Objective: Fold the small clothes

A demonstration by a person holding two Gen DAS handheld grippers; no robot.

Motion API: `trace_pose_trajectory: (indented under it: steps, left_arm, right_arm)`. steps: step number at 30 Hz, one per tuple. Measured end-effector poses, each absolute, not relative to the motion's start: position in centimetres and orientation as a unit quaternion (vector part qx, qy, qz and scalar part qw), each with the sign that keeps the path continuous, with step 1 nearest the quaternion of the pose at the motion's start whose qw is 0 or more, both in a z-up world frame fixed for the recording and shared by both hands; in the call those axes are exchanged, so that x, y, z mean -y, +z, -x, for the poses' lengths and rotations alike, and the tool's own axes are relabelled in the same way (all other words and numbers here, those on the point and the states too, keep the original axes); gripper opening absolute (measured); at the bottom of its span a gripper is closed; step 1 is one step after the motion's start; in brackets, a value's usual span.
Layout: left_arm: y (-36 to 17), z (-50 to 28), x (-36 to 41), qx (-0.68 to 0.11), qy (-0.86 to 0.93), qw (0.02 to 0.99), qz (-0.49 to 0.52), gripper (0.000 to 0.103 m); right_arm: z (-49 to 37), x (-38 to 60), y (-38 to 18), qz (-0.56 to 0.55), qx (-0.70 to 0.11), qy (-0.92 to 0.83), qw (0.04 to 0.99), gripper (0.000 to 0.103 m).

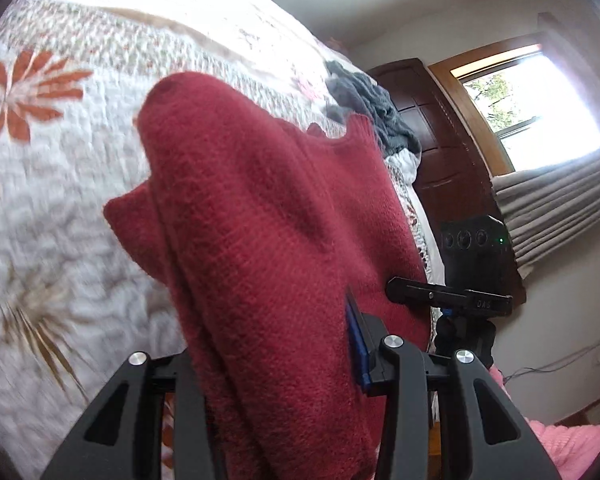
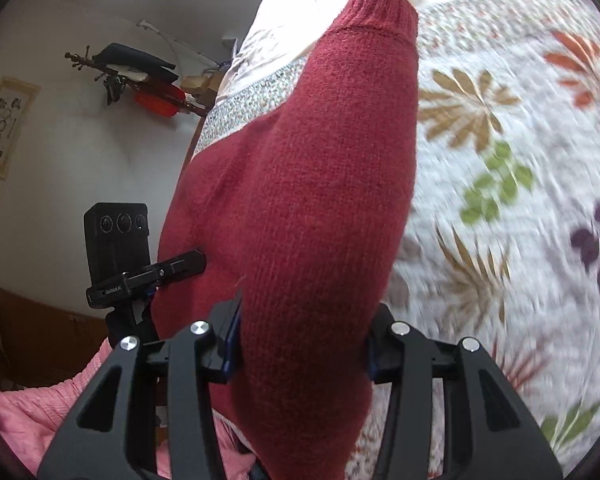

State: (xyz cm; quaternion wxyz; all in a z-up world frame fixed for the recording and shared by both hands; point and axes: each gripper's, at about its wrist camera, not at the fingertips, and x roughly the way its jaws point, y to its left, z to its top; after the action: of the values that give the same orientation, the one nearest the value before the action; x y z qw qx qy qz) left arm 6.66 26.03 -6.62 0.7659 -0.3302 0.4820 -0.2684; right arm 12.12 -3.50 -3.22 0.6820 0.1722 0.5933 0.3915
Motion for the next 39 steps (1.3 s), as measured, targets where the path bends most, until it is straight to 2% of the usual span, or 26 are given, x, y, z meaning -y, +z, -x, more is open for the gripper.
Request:
trace_pose_trajectory:
  steps: [12, 18, 22, 24, 27, 37, 39]
  left_arm:
    - [-13.1, 0.0, -24.1, -0.530, -0.208, 0.757, 0.321, 0.039]
    - [-15.3, 1.1, -24.7, -0.525, -0.202, 0.761, 0.324, 0.039]
    - [-15.9, 0.7, -24.2, -0.533, -0.196, 0.770, 0.291, 0.048]
    - [-16.1, 0.8, -24.3, -0.537, -0.193, 0.765, 0.297, 0.050]
    - [-15.5, 1.2, -24.4, -0.544, -0.183, 0.766, 0.291, 0.052]
    - [-10.0, 6.6, -23.2, -0.519, -0.164, 0.820, 0.179, 0.052]
    - [-9.4, 7.9, -23.3, -0.513, -0.163, 0.823, 0.181, 0.056]
  right_arm:
    - [-6.9, 5.3, -11.4, -0.168, -0.634, 0.369, 0.658, 0.045]
    - [-6.2, 6.1, -14.1, -0.188, -0.642, 0.350, 0.656, 0.049]
    - [-5.9, 6.3, -14.9, -0.194, -0.646, 0.330, 0.660, 0.059]
    - [-5.7, 6.5, -14.9, -0.207, -0.647, 0.325, 0.658, 0.061]
    - [-4.8, 7.4, -14.3, -0.204, -0.646, 0.320, 0.663, 0.066]
    - [0.8, 10.1, -12.4, -0.190, -0.645, 0.319, 0.668, 0.066]
    - [2.2, 10.2, -12.7, -0.179, -0.650, 0.317, 0.667, 0.066]
